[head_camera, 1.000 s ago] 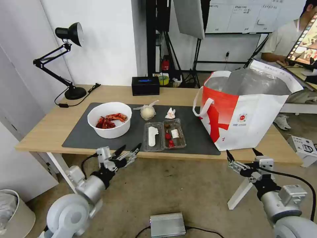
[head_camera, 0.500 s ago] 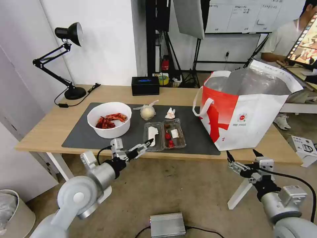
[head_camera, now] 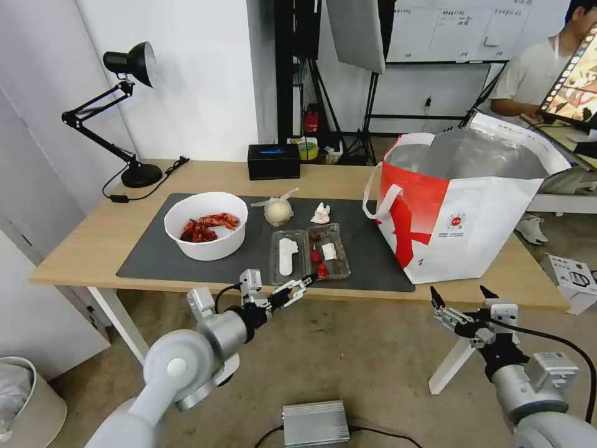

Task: Pick up the trash from the table and place it into the takeout bag.

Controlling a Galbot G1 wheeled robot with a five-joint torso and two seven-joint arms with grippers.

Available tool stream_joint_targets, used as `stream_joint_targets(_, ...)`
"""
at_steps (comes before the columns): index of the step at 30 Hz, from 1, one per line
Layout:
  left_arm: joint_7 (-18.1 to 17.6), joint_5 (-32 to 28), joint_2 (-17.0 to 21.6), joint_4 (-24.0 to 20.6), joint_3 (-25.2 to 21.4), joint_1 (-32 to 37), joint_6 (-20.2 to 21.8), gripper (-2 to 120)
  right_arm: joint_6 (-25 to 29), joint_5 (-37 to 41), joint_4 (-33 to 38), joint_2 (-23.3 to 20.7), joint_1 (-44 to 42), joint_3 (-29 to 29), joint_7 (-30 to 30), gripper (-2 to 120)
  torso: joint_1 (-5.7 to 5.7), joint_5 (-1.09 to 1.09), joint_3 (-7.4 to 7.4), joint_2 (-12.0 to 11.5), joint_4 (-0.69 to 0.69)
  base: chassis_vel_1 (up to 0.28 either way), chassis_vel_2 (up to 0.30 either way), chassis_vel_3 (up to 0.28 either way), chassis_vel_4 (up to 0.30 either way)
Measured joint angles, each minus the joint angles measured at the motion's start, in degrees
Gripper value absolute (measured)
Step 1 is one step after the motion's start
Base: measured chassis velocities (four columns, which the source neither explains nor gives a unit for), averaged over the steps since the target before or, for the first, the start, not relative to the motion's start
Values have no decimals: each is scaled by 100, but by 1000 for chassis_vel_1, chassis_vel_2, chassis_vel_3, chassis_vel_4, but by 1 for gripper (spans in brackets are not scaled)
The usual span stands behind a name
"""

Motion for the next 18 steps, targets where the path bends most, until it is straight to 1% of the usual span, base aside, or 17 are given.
stream_joint_targets(8,-269,-4,-278,275,207,-174,-48,100,9,-1,-109,2,64,-33,3,100,0,0,0,0,0,0,0,0,0)
stream_joint_targets(12,-386,-6,-363,451,300,-301,-90,100,22,-1,-152,-3,73,-31,3,100,0,0,0,0,0,0,0,0,0)
stream_joint_targets(13,-386,-6,-363,451,300,-301,-90,100,22,-1,-152,-3,73,-31,3,100,0,0,0,0,0,0,0,0,0)
stream_joint_targets(16,-547,-7,-407,551,395,-388,-155,100,30,-2,-182,5,76,-27,4,100,0,0,0,0,0,0,0,0,0)
stream_joint_targets(18,-568,-5,-430,578,410,-402,-163,100,33,-3,-192,10,77,-26,4,100,0,0,0,0,0,0,0,0,0)
